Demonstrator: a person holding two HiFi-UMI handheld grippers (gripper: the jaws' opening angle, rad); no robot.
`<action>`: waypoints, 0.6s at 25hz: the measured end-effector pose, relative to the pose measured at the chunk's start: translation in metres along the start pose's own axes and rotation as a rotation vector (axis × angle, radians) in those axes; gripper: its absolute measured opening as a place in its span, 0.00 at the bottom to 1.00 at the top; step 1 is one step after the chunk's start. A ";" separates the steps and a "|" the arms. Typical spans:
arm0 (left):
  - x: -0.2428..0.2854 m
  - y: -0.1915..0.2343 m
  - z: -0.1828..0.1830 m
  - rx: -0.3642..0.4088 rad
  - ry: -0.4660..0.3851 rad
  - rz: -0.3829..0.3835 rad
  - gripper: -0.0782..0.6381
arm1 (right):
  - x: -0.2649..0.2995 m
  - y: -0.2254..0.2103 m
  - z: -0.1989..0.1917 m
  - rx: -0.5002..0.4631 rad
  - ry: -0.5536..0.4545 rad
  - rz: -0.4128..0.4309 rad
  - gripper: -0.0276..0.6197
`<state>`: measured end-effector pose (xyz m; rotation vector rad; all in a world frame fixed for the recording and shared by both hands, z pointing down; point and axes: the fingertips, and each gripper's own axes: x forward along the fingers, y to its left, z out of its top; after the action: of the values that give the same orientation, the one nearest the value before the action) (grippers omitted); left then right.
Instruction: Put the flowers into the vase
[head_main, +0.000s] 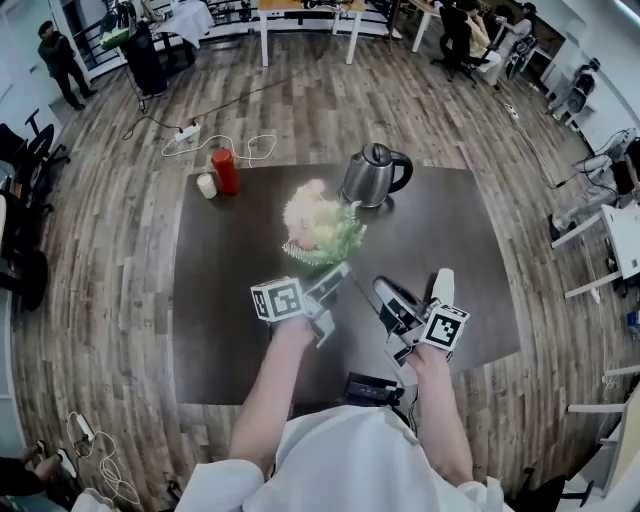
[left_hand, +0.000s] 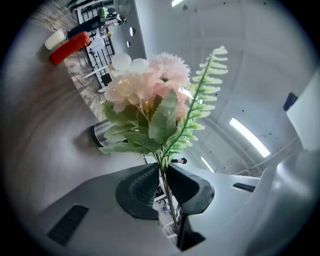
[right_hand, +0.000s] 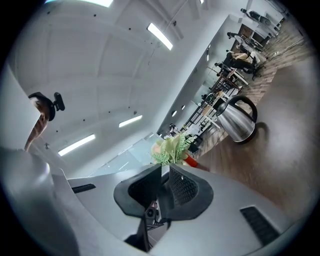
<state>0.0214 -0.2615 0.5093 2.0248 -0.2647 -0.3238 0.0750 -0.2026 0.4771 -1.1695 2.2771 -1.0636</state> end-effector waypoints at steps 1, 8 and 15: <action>0.006 -0.004 -0.005 0.002 0.006 -0.002 0.18 | -0.008 -0.002 0.004 0.002 -0.009 0.001 0.08; 0.049 -0.034 -0.044 0.033 0.058 -0.003 0.18 | -0.071 -0.019 0.031 0.043 -0.092 0.001 0.08; 0.095 -0.059 -0.095 0.050 0.108 0.003 0.18 | -0.143 -0.039 0.056 0.061 -0.166 0.001 0.08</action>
<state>0.1459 -0.1864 0.4877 2.0836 -0.2107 -0.2071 0.2143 -0.1270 0.4687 -1.1853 2.1042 -0.9897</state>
